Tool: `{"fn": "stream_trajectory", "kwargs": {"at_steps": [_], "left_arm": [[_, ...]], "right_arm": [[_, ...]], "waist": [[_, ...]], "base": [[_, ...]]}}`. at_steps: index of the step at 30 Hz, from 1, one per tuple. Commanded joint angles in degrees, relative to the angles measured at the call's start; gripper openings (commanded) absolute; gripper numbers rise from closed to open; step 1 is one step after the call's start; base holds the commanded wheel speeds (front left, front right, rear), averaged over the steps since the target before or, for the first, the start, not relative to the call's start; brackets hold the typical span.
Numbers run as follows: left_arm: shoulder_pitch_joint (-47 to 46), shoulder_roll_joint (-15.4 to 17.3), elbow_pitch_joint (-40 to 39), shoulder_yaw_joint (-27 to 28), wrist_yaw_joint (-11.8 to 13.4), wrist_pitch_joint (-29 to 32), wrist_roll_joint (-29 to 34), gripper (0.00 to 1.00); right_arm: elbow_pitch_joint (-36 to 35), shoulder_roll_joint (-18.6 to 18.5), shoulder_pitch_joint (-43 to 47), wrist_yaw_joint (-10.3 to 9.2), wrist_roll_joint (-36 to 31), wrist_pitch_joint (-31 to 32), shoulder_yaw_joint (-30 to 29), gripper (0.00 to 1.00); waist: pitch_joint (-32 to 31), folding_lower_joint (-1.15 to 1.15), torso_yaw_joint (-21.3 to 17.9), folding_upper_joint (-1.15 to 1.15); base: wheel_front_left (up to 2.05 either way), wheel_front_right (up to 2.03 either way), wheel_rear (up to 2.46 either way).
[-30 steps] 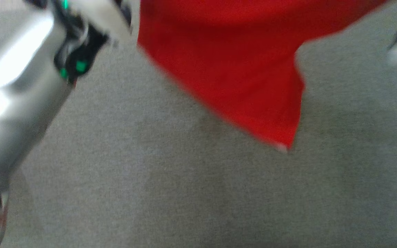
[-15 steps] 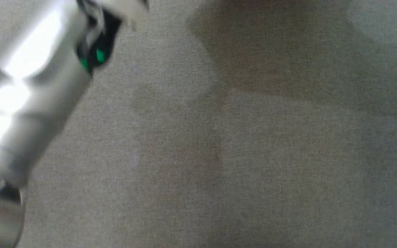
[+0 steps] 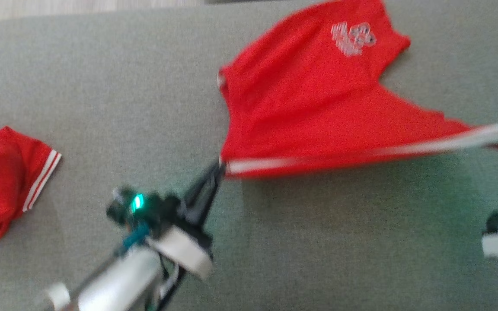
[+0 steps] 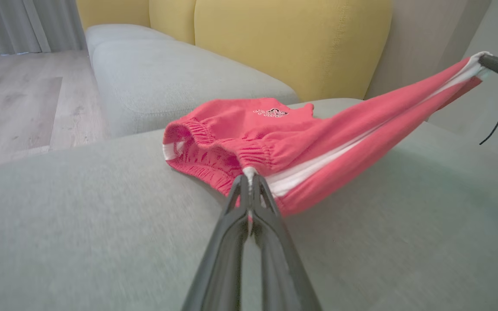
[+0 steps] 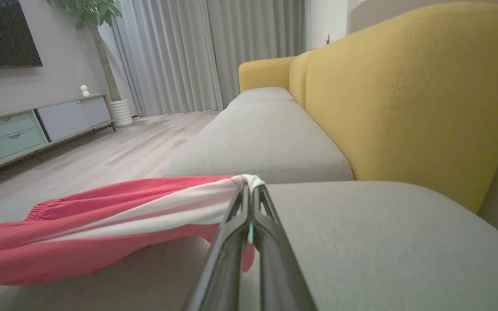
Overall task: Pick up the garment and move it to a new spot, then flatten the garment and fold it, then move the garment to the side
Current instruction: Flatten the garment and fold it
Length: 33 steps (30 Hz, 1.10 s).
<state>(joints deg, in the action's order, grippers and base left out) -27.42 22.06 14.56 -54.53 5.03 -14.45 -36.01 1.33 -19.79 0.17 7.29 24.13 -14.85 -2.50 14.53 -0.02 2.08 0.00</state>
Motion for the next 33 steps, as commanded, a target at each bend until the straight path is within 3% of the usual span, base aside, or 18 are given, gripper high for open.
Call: {"fn": "stream_trajectory", "kwargs": {"at_steps": [1,7,13,22,28,33], "left_arm": [[-0.21,1.91,-2.34,2.82,1.07,-0.53,0.14,0.00],[11.74,2.80,-9.73,3.40,5.76,-0.54,1.22,0.00],[15.90,3.15,-14.77,2.72,7.94,0.04,0.40,0.00],[7.17,-4.73,-10.44,4.98,5.29,0.21,-2.43,0.00],[0.33,-10.22,-2.48,8.02,3.05,1.41,-6.79,0.00],[-4.27,-12.79,2.43,8.46,0.33,2.62,-8.58,0.00]], "right_arm": [[-2.28,-1.24,1.04,0.20,0.45,-0.15,-0.44,0.00],[-7.16,-1.36,11.13,0.20,1.30,-0.15,-2.96,0.00],[-12.01,-2.55,15.27,0.20,1.06,2.25,-6.44,0.00],[-6.03,-5.12,3.38,0.20,1.60,5.99,-4.96,0.00],[2.61,-9.76,-9.91,0.20,3.60,7.49,0.58,0.00],[9.38,-13.70,-20.09,0.20,4.94,8.30,7.52,0.00]], "waist": [[-1.94,0.02,-0.51,0.00],[-3.82,0.02,-0.31,0.00],[-3.62,0.02,0.99,0.00],[0.33,0.02,3.54,0.00],[4.14,0.02,5.21,0.00],[6.50,0.02,6.68,0.00]], "base": [[0.00,0.00,0.00],[0.00,0.00,0.00],[0.00,0.00,0.00],[0.00,0.00,0.00],[0.00,0.00,0.00],[0.00,0.00,0.00]]}}
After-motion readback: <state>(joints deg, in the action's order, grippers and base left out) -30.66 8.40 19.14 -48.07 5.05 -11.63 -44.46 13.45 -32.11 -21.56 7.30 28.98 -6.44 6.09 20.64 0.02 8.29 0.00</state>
